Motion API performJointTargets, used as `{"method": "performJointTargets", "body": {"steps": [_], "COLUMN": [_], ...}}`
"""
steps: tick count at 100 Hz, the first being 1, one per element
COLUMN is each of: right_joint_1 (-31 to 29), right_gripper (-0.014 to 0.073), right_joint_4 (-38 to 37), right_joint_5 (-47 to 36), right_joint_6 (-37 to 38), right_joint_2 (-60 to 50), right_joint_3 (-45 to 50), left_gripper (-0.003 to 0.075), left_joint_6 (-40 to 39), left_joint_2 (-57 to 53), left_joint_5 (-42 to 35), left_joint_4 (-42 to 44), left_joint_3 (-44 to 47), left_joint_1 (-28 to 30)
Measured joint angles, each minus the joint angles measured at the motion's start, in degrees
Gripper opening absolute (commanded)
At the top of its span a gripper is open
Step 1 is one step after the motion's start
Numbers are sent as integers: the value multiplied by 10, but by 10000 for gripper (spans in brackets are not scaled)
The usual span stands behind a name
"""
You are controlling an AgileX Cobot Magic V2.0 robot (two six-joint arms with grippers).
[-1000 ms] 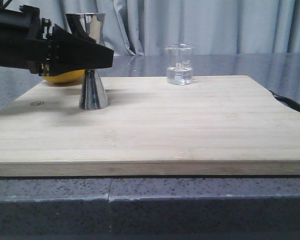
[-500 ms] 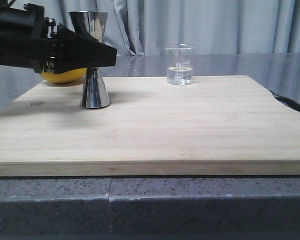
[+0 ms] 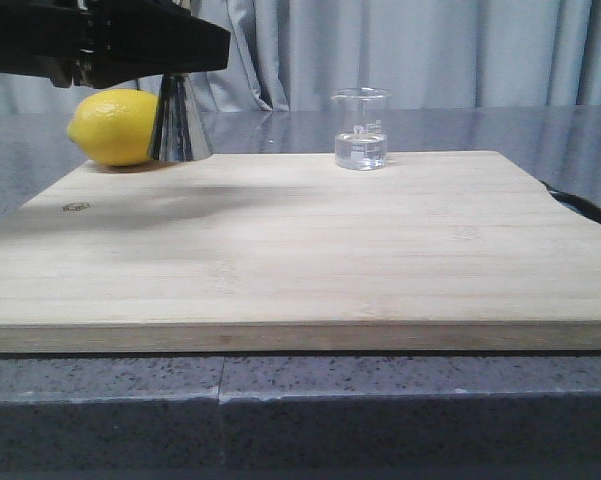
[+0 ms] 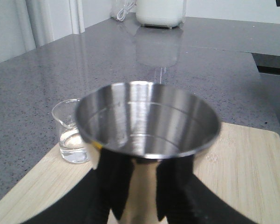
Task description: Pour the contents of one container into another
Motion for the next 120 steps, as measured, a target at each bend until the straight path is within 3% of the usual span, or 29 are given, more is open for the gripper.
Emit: {"method": "performJointTargets", "body": {"steps": [18, 43, 85, 102, 120], "right_joint_1": [0, 17, 240, 251, 252], "right_gripper": [585, 585, 585, 585, 585], "right_joint_4": [73, 107, 68, 74, 105], "right_joint_5": [0, 5, 0, -66, -206], "right_joint_6": [-89, -135, -142, -142, -142], "right_joint_2": [20, 85, 253, 314, 364], "right_joint_3": [-2, -50, -139, -145, -117], "left_gripper": [218, 218, 218, 218, 218], "left_joint_6": [0, 0, 0, 0, 0], "left_joint_2": [-1, -1, -1, -1, -1], "left_joint_5": [0, 0, 0, 0, 0], "left_joint_4": [0, 2, 3, 3, 3], "left_joint_3": [0, 0, 0, 0, 0], "left_joint_1": [0, 0, 0, 0, 0]}}
